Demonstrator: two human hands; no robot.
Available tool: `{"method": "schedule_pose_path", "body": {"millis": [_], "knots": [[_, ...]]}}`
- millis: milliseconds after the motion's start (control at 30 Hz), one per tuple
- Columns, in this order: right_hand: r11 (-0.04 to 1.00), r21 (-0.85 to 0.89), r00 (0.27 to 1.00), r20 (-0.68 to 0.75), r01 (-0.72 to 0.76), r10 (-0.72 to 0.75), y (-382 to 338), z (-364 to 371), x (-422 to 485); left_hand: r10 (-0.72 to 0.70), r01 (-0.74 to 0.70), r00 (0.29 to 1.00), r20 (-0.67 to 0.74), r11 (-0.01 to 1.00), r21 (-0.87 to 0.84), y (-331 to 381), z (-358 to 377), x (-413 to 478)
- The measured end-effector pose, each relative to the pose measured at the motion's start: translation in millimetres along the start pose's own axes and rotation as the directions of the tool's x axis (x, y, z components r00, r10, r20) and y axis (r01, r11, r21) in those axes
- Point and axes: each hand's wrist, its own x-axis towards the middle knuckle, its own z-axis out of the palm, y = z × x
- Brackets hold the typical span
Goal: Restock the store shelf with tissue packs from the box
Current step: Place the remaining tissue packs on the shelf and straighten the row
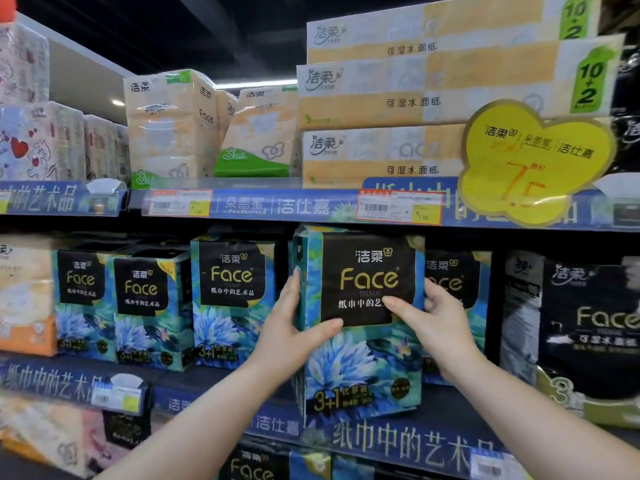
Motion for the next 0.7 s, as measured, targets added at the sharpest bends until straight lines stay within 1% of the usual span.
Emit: {"method": "schedule_pose_path", "body": {"millis": [100, 167, 233, 367, 433, 533, 700], "knots": [[0.996, -0.083, 1.000, -0.005, 0.024, -0.025, 4.1, -7.9, -7.5, -0.050, 0.052, 0.997, 0.067, 0.998, -0.028, -5.0, 6.1, 2.6], [0.996, -0.088, 1.000, 0.013, 0.021, -0.020, 4.6, -11.5, -11.6, -0.073, 0.080, 0.994, 0.080, 0.993, -0.087, -5.7, 10.5, 0.8], [0.997, -0.071, 0.999, 0.037, 0.003, 0.000, 5.5, -16.0, -13.3, -0.092, 0.099, 0.993, 0.073, 0.989, -0.106, -7.7, 12.1, 3.1], [0.982, -0.164, 0.986, 0.126, -0.090, 0.111, 13.2, -22.3, -16.9, -0.087, 0.097, 0.993, 0.085, 0.988, -0.122, -7.1, 14.7, 4.5], [0.968, -0.220, 0.982, 0.120, -0.121, 0.149, 16.1, -19.2, -18.1, -0.079, 0.087, 0.994, 0.079, 0.991, -0.104, -8.9, 14.5, 5.4], [0.969, -0.209, 0.984, 0.096, -0.130, 0.152, 17.5, -9.6, -15.9, -0.065, 0.073, 0.994, 0.083, 0.993, -0.097, -9.9, 7.0, 8.9], [0.976, -0.170, 0.984, 0.091, -0.138, 0.155, 16.7, 20.0, -19.2, -0.114, 0.118, 0.990, 0.080, 0.992, -0.041, -16.8, -16.1, 19.4]]}}
